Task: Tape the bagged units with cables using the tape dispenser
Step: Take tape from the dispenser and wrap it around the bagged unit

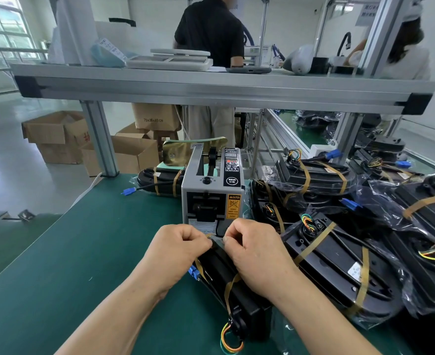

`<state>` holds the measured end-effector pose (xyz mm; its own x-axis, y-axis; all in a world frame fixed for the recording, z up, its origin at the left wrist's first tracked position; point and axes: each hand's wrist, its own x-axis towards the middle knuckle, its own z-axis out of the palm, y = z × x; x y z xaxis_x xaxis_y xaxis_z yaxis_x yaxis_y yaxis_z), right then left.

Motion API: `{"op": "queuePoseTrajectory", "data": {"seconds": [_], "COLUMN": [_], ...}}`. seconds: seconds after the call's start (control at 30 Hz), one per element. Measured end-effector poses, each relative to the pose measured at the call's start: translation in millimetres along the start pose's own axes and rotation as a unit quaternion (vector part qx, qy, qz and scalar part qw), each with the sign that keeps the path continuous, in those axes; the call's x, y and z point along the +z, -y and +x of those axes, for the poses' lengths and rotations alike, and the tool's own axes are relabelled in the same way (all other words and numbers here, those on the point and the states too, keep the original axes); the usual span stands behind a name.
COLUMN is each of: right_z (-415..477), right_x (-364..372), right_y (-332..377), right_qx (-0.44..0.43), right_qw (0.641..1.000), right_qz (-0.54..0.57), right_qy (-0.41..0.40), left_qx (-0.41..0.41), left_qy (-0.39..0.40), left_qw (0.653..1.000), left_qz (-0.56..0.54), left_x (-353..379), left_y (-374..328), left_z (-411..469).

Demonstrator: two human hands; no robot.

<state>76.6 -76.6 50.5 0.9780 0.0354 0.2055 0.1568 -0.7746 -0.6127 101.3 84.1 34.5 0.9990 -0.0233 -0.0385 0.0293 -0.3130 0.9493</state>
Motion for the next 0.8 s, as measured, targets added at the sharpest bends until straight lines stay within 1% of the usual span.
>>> {"op": "queuePoseTrajectory", "data": {"seconds": [0.23, 0.53, 0.8], "right_z": [0.1, 1.1, 1.8], "right_x": [0.3, 1.7, 1.9], "right_y": [0.9, -1.0, -1.7], "right_qx": [-0.003, -0.010, -0.011], "right_qw": [1.000, 1.000, 1.000], "right_qz": [-0.004, -0.010, -0.010], "right_qy": [-0.003, -0.006, -0.005], "left_qx": [-0.004, -0.002, -0.008], "left_qy": [-0.009, -0.013, -0.012], "left_qw": [0.999, 0.999, 0.998], "left_qz": [0.043, 0.041, 0.063], "left_x": [-0.9, 0.4, 0.5], "left_y": [-1.1, -2.8, -3.0], "left_z": [-0.4, -0.1, 2.9]}}
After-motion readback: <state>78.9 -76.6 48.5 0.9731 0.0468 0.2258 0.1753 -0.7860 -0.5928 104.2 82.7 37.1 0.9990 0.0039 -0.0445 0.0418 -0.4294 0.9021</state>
